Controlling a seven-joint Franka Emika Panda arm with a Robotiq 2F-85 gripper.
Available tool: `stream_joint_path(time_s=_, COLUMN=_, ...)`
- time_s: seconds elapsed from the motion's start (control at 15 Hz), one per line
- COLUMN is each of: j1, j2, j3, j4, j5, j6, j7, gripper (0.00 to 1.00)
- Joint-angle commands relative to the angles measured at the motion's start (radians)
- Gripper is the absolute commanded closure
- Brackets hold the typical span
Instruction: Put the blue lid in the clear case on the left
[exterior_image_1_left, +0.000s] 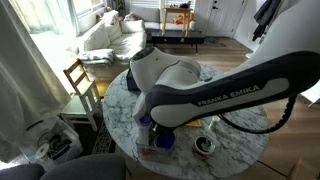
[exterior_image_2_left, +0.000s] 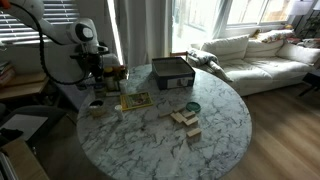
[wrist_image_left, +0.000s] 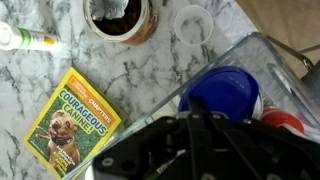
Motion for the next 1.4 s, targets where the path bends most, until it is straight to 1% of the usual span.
stream_joint_path(time_s=0.0, j1=-0.007, j2=0.002, j3=0.003, j4=-0.025, j5=0.020, j6=0.023, j7=-0.026, gripper=1.00)
stream_joint_path(time_s=0.27, j1=-0.010, j2=0.018, j3=0.008, j4=-0.024, j5=0.039, j6=0.000, j7=-0.054, gripper=1.00)
stream_joint_path(time_s=0.67, j1=-0.008, j2=0.028, j3=0.006, j4=-0.021, j5=0.053, j6=0.005, j7=-0.066, gripper=1.00)
stream_joint_path(time_s=1.0, j1=-0.006, j2=0.034, j3=0.005, j4=-0.023, j5=0.058, j6=0.014, j7=-0.057, gripper=1.00)
stream_joint_path(time_s=1.33, j1=-0.008, j2=0.044, j3=0.004, j4=-0.034, j5=0.088, j6=0.044, j7=-0.038, gripper=1.00)
